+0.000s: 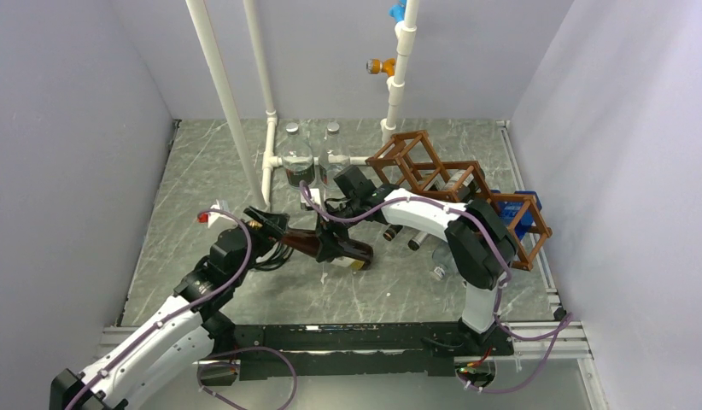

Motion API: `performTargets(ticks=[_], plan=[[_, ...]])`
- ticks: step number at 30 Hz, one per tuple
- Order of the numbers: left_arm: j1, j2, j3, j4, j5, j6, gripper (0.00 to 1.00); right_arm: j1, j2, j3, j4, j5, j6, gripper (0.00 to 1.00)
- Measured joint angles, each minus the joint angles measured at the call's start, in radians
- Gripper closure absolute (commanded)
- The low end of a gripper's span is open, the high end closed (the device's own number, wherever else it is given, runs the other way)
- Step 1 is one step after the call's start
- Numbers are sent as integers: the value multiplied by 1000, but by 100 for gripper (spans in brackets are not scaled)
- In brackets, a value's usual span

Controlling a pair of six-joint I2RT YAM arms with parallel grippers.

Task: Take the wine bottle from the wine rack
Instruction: Pick up the wine bottle from the wine rack.

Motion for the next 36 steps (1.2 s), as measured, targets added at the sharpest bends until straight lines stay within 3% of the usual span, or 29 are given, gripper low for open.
performTargets(ticks=[3,6,11,14,16,19,22,30,36], plan=[[0,24,-9,32,-2,-15,27,-3,-3,0,6,-24,13,68],[0,30,-29,60,-3,-27,48,-6,-9,-2,14,-47,23,68],[-3,20,-48,163,7,-51,100,-11,-12,-11,30,-71,40,64],[-3,2,-69,198,9,-17,100,-14,-13,-12,45,-77,40,57],[-3,-3,-73,207,13,-4,100,-14,-13,-14,48,-79,40,44],[-3,-13,-73,212,19,23,100,-13,-13,-14,48,-80,40,17],[-3,-24,-72,216,37,49,100,-17,-16,-7,34,-103,40,4],[-4,-37,0,157,92,174,100,-27,-137,123,-98,-208,-76,0],[-5,-51,81,75,116,306,100,-35,-180,204,-301,-233,-243,0]])
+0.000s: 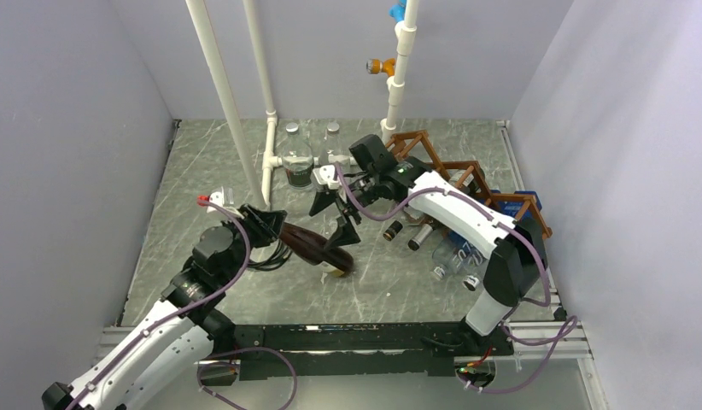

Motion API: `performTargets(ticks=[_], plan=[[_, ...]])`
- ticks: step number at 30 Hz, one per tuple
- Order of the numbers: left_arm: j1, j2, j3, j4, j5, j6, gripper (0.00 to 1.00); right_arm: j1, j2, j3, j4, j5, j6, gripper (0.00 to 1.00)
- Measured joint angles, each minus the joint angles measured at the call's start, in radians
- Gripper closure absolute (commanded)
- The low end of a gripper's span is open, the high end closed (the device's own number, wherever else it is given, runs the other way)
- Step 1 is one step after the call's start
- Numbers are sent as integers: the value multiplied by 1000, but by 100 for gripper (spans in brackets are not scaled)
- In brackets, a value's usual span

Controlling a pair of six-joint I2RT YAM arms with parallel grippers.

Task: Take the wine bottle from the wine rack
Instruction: Pick up the wine bottle from the wine rack, then place the wine bottle at the center of the board.

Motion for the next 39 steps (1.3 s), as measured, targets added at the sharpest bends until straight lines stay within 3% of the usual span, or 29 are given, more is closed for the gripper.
performTargets(ticks=[6,12,18,30,39], plan=[[0,-5,94,-100,13,140,100,-72,-75,-5,-134,-1,-111,0],[1,34,234,-269,38,294,100,-127,-195,-115,-145,-9,-155,1],[1,65,355,-401,63,425,100,-127,-203,-169,-119,-22,-133,1],[1,121,558,-473,102,593,100,-172,-204,-212,-64,-44,-105,1],[2,145,571,-504,92,711,100,-220,-234,-242,-14,-75,-74,1]])
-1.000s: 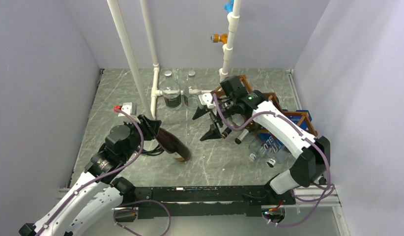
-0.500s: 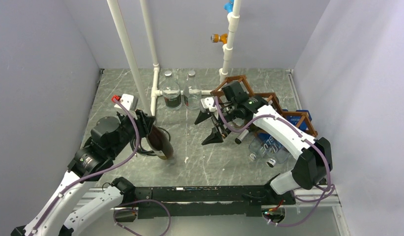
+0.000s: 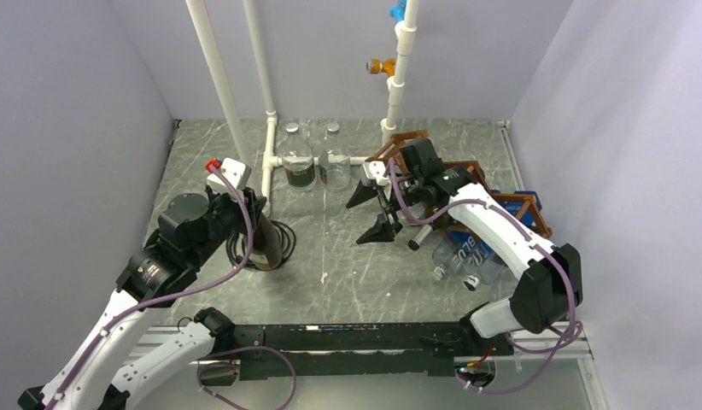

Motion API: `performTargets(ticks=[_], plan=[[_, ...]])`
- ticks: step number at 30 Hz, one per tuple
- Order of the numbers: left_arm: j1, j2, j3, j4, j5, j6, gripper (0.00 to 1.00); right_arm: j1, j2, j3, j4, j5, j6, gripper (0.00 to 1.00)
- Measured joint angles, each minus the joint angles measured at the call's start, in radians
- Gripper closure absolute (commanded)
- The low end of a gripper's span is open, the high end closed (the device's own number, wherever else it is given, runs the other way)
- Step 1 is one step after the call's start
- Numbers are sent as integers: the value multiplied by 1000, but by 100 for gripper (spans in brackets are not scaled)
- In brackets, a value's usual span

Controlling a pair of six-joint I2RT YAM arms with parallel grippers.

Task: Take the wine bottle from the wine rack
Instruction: Place the wine bottle at the center of the board.

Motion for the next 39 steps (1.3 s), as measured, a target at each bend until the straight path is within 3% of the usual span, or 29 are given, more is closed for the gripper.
performTargets(ticks=[27,39], plan=[[103,-55,0,34,-179,182,100,-9,-19,-39,69,-3,43,1],[257,-8,-22,138,-226,205,100,-15,-40,-50,88,-6,53,1]])
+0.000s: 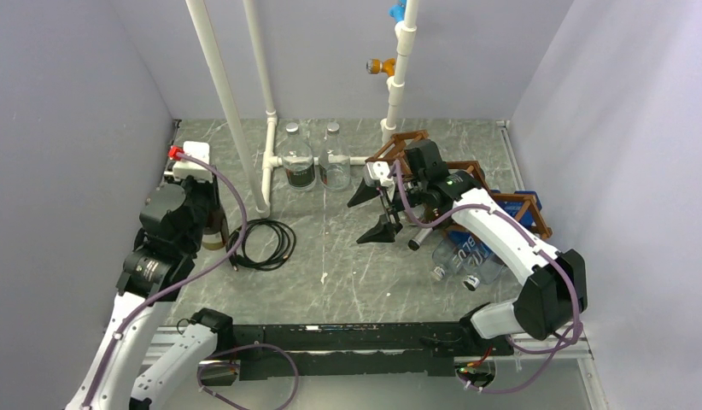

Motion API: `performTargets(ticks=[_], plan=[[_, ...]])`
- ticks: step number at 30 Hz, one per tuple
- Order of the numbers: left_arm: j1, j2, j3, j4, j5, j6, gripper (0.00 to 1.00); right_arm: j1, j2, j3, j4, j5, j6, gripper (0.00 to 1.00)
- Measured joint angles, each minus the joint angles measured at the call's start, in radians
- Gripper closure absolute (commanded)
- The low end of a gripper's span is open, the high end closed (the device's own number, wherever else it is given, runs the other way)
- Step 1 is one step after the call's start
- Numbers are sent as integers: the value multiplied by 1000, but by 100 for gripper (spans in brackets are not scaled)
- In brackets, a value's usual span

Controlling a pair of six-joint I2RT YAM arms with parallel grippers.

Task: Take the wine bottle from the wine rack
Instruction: Place the wine bottle at the center of the board.

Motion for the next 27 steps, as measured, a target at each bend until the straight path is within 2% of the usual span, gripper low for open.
performTargets(ticks=[5,13,21,27], plan=[[119,31,-7,37,19,-12,100,0,-2,-9,7,-6,1,1],[370,121,-58,165,138,-118,100,0,-7,-20,20,-19,12,1],[477,234,-161,370,250,-163,100,0,-16,-26,28,-23,16,1],[529,314,-169,485,294,-162,100,0,-16,-27,32,-24,16,1]])
